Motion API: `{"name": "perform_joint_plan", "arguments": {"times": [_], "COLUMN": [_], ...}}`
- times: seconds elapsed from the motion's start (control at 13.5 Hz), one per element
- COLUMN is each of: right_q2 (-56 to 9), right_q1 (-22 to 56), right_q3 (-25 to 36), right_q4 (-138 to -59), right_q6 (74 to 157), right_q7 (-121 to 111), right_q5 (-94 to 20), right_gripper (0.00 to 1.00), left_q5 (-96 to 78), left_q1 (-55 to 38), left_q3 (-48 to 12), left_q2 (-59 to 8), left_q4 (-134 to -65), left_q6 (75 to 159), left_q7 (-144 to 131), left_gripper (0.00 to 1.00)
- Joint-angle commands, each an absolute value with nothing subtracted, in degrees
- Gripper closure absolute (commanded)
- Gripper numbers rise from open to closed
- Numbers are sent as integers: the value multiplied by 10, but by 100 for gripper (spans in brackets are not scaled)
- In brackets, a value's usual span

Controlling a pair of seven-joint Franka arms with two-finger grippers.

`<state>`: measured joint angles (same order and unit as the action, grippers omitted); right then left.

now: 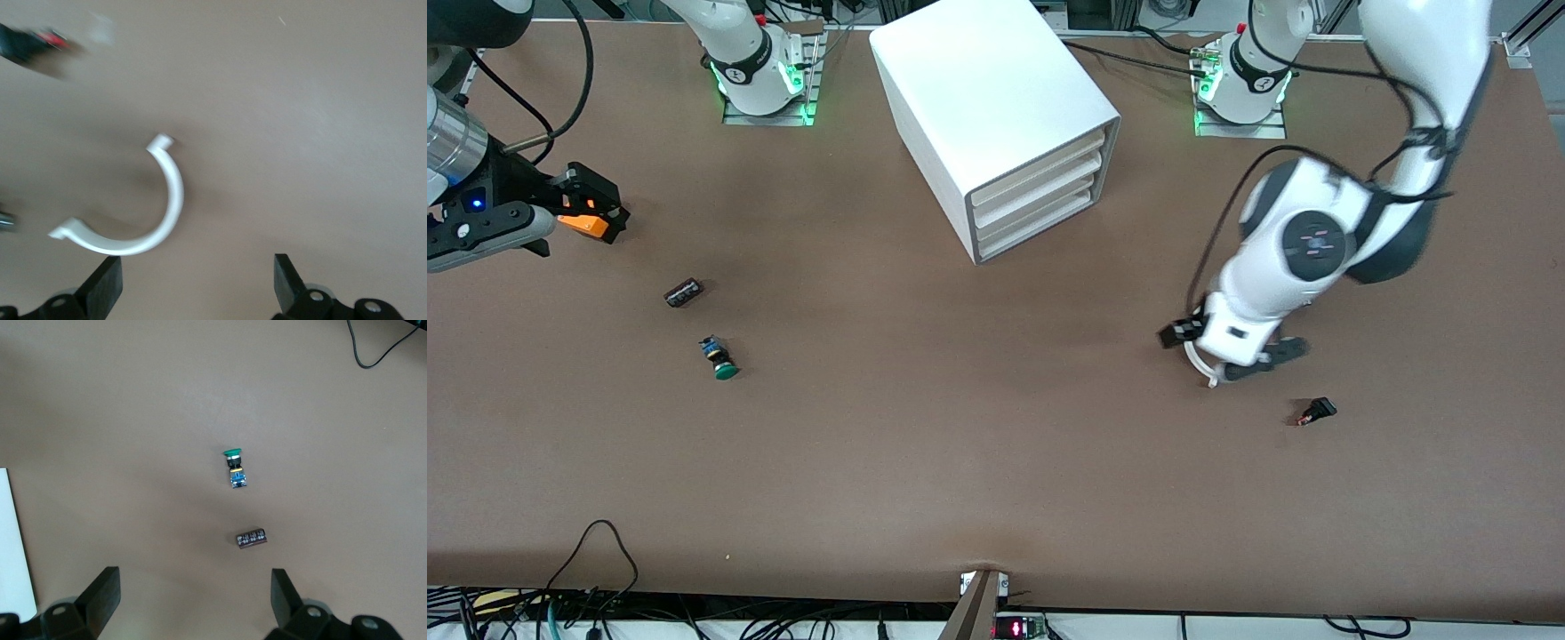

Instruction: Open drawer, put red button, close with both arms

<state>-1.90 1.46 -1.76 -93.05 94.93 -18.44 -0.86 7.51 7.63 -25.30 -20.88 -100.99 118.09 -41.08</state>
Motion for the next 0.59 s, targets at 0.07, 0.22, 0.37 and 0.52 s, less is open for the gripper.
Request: {"name": "perform_joint_plan", "arguments": {"times": [0.07,0.22,0.37,0.52], "right_q2": [-25,-25,-25,-25], "right_q1": [2,3,4,3], "right_q3": [-25,-25,-25,-24], "right_q4": [-923,-922,-922,-922], "right_q6": [947,946,948,951], "right_q7": [-180,-180,-180,-180], "right_q5": [-9,-9,-9,-9], "right_gripper": [0,0,0,0], "left_q5": [-13,-21,-21,-21], "left_q1": [53,54,59,60], "left_q3": [-140,-109,-91,-75], "left_q2": [-136,-111,-80,-51], "left_q4": [-1020,-1020,-1019,-1015], "left_q6": [1130,1110,1083,1054], "left_q7": [-236,-180,-143,-114], "left_gripper": [0,0,0,0]}}
